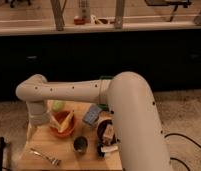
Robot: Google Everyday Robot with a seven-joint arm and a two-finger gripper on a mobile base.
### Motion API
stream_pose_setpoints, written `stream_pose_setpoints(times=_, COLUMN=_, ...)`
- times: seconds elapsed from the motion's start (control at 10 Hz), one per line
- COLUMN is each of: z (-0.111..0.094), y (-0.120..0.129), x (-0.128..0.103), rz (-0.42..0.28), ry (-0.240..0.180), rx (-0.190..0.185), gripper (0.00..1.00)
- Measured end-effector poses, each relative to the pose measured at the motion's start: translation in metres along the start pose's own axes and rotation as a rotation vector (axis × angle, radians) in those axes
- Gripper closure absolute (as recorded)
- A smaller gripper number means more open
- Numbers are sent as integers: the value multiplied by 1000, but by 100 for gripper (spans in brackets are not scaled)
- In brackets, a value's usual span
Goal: Place grapes in plastic cup
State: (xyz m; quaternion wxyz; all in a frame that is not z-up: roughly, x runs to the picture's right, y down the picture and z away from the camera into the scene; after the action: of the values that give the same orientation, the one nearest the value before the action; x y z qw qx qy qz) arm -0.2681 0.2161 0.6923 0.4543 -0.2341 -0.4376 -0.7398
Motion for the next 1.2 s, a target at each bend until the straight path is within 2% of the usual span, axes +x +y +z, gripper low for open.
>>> stream_pose_setpoints(times=1.2, z=0, y=0, x=0, rz=0, ry=0, rx=0, gripper=20)
